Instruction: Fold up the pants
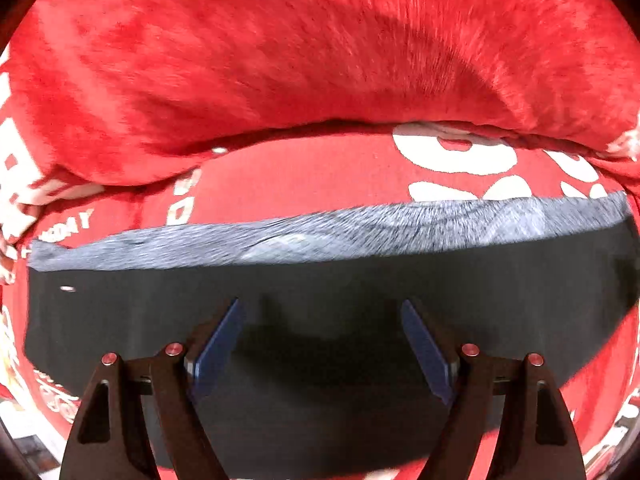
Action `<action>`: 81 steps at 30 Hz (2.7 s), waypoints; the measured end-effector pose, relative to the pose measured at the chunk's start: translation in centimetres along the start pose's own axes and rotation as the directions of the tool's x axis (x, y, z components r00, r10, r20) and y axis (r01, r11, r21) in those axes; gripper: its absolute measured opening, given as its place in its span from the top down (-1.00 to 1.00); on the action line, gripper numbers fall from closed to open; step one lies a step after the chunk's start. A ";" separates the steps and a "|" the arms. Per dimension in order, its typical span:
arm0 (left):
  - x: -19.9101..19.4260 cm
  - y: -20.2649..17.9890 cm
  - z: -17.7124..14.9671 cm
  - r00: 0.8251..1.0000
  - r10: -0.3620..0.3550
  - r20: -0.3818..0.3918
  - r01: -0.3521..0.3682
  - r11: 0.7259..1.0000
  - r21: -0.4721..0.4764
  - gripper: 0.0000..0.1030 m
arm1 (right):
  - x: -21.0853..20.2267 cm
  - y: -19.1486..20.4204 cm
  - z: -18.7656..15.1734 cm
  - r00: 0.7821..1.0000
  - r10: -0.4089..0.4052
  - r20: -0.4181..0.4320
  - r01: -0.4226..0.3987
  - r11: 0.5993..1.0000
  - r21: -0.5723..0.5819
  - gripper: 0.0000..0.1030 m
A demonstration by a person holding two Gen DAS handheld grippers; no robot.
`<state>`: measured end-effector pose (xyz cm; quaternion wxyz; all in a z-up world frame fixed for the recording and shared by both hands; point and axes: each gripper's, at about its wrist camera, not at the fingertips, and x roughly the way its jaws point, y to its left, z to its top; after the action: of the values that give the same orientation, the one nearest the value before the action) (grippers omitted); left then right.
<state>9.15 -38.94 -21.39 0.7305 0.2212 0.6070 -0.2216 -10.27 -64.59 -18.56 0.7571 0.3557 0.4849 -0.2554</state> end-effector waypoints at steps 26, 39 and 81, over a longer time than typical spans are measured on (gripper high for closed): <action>-1.4 28.7 -6.9 0.971 0.239 0.000 -0.235 0.953 -0.191 -0.87 | 8.7 20.4 -14.7 0.732 0.558 -0.390 -0.533 0.826 0.181 -0.02; 3.3 38.9 -10.3 0.995 0.093 0.020 -0.086 0.969 -0.231 -1.00 | 14.5 28.5 -21.1 0.765 0.590 -0.257 -0.518 0.802 0.298 -0.02; 0.2 18.1 -11.7 1.000 -0.017 0.001 0.017 0.996 0.089 -1.00 | 9.9 21.6 -15.6 0.981 0.037 -0.189 -0.053 0.996 -0.079 0.46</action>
<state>10.68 -17.46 -22.50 0.7185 0.2481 0.5978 -0.2548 0.84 -39.44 -25.63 0.7277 0.3572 0.5562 -0.1831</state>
